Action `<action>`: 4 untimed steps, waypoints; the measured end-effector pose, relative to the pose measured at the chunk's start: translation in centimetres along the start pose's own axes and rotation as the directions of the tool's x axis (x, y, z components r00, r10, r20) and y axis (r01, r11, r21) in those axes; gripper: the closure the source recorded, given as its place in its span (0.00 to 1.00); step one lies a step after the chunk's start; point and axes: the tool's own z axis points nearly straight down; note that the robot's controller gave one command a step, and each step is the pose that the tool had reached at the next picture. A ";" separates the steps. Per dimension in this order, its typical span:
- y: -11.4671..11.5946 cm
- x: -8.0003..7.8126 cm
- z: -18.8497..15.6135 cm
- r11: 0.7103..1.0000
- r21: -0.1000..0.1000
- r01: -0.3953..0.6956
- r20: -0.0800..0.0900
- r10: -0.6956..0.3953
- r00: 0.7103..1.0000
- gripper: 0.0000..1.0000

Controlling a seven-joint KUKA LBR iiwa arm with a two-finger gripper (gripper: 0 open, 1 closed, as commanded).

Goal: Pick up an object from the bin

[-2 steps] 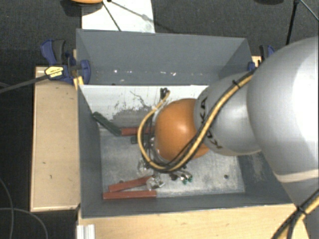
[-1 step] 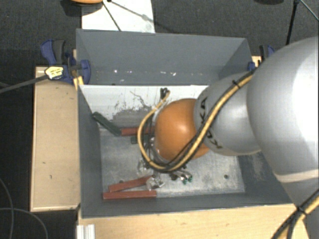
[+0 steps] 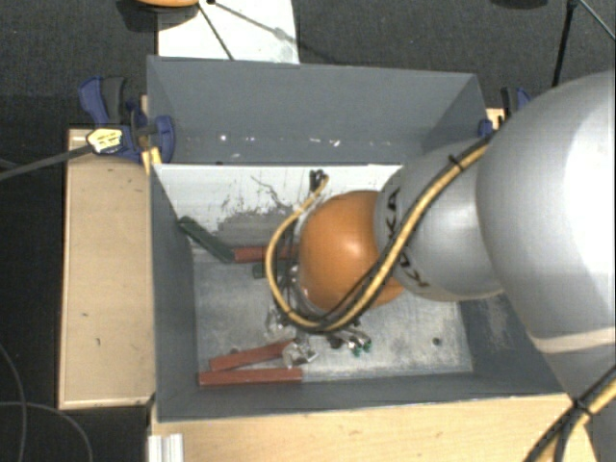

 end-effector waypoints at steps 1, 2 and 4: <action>0.0 0.0 0.0 1.000 0.000 0.000 0.000 0.000 1.000 1.00; 0.0 0.0 0.0 1.000 0.000 -0.001 0.000 0.001 1.000 1.00; -2.1 0.6 -20.2 0.999 -0.005 0.037 -0.006 -0.037 0.999 1.00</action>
Offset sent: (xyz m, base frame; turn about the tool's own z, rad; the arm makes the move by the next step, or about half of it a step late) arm 0.0000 0.0000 0.0000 0.0000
